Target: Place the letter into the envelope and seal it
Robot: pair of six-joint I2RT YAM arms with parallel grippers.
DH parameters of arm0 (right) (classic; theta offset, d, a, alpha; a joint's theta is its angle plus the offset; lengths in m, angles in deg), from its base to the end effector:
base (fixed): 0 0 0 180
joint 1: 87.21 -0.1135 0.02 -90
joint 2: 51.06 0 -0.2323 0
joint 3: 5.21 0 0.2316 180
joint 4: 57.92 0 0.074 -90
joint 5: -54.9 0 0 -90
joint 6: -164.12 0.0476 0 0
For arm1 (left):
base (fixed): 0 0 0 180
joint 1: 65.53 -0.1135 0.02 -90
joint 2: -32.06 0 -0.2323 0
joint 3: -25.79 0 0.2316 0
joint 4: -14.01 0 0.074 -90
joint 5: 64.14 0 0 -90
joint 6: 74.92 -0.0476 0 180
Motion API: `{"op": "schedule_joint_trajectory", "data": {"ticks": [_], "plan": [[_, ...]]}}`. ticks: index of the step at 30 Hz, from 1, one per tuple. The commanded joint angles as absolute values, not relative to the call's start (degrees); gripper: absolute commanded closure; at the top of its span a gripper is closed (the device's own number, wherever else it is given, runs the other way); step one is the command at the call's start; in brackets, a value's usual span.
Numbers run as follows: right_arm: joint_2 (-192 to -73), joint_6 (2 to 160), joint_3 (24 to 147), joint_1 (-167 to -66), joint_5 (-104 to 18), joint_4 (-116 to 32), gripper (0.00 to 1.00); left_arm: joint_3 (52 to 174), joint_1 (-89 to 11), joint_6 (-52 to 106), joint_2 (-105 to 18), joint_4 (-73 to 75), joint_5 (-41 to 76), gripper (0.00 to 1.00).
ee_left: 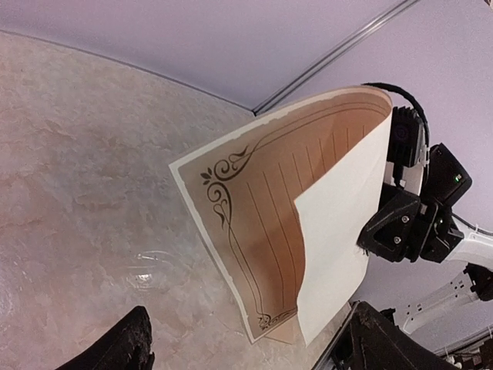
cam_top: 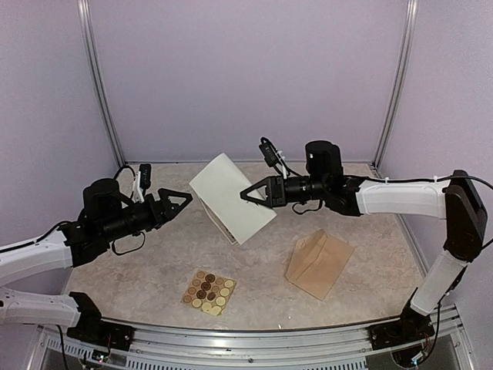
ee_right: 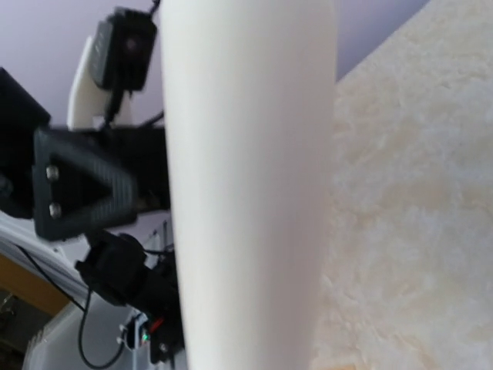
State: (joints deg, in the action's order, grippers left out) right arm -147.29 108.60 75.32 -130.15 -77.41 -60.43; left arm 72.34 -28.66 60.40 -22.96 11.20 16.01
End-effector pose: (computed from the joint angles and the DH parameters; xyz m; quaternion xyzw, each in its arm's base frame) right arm 0.2523 0.2786 0.2568 -0.2775 0.7123 0.5830 0.2752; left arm 0.1827 -0.1472 0.2461 -0.0025 0.7722 -0.4653 0.4325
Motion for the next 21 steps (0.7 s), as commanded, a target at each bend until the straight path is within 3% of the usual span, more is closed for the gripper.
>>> {"op": "schedule_joint_trajectory", "data": {"ticks": [1,14,21], "plan": [[-143.6,111.1,73.0,-129.9,-76.8,-66.8,0.78,74.6,-25.8,57.5,-25.0,15.8,9.9,0.14],[-141.5,111.8,72.7,-131.8,-76.1,-69.7,0.77,80.7,-20.3,57.7,-34.9,20.3,9.4,0.12],[-141.6,106.6,74.9,-134.0,-67.5,-62.5,0.76,79.7,-19.5,60.5,-36.1,24.6,10.6,0.48]]}}
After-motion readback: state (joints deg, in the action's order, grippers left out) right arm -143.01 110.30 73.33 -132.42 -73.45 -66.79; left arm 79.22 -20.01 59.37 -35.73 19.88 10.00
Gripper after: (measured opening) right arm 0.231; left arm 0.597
